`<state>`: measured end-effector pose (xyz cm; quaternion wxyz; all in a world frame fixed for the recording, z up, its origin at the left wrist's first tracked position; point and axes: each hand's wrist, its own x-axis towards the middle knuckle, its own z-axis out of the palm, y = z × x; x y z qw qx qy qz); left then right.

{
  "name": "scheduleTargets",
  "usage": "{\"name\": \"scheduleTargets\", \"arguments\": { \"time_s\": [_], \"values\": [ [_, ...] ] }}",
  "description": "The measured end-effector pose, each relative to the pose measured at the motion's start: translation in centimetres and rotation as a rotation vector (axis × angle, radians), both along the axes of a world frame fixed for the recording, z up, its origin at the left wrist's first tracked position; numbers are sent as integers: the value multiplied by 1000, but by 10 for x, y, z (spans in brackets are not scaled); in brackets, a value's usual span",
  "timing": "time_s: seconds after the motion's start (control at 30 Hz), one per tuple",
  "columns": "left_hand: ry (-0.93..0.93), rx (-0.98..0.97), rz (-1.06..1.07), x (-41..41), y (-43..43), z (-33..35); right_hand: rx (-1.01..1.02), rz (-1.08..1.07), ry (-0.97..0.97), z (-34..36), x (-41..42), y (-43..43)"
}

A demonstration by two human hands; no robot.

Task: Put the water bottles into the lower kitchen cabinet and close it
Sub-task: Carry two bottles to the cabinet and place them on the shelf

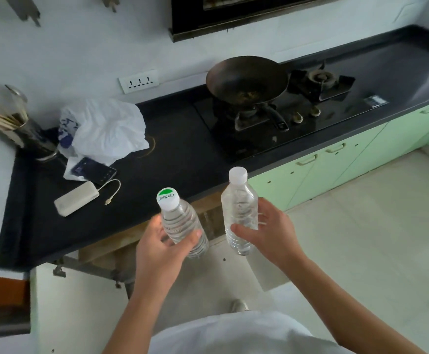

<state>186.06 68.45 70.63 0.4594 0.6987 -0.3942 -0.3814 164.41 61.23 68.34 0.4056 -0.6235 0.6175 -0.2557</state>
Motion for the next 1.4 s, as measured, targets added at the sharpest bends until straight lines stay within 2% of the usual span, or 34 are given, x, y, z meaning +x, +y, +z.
{"name": "scheduleTargets", "arguments": {
  "time_s": [0.4,0.57,1.0,1.23,1.4],
  "values": [
    [21,-72,-188,48,0,18,-72,-154,-5,28,36,28],
    [20,-58,-196,87,17,9,-63,-174,-5,26,68,50],
    [32,145,208,157,99,-59,99,89,51,-32,153,69],
    [7,304,330,160,119,-96,204,176,41,-78,172,63],
    [19,364,396,142,108,-156,275,204,81,-141,167,54]
  ]
}}
